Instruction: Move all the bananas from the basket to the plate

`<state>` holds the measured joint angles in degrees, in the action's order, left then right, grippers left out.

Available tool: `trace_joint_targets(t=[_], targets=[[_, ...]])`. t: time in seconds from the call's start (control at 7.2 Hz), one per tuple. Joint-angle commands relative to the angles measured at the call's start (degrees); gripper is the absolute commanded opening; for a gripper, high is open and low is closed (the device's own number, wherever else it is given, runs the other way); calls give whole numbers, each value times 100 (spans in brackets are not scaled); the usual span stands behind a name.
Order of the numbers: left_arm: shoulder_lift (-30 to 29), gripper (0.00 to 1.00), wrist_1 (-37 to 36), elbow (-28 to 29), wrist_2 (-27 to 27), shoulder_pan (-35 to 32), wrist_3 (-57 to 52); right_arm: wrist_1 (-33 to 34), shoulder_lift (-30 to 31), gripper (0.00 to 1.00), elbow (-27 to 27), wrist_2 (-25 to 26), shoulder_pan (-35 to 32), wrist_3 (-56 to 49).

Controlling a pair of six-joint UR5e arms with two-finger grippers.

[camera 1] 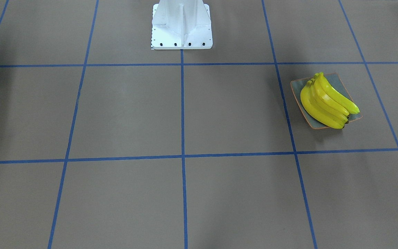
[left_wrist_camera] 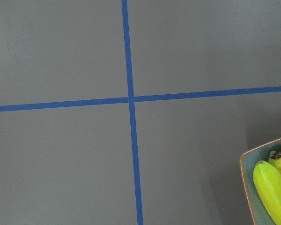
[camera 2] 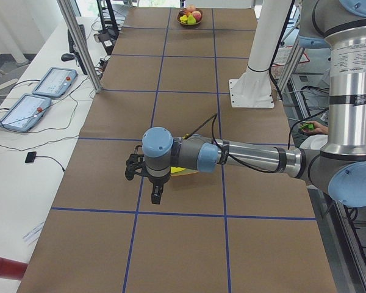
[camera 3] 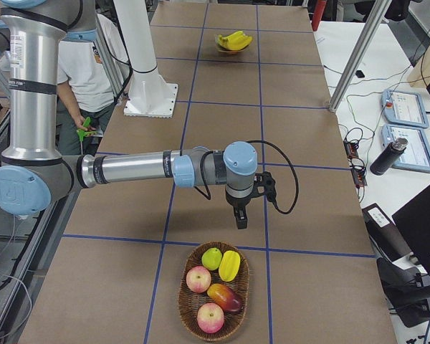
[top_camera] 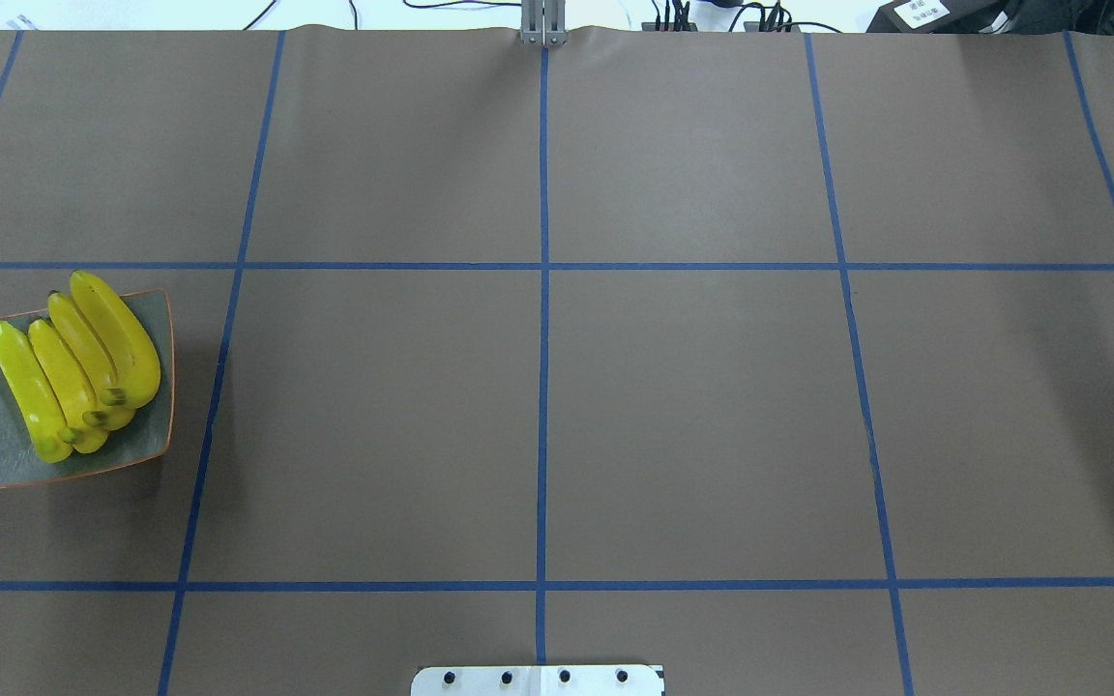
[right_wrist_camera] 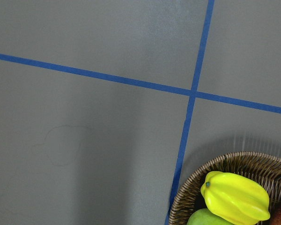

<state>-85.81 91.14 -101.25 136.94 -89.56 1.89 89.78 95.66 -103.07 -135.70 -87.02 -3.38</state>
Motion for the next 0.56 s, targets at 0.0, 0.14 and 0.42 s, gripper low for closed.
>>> trace_joint_targets(t=[0.0,0.14,0.42], targets=[[-6,100,0,-9,0,9,5,-4,-21,100,41,8,9,4],[-41,100,0,0,0,9,-4,5,-39,100,50,8,18,4],[-32,100,-9,-35,-9,0,-4,5,-92,100,138,8,27,13]])
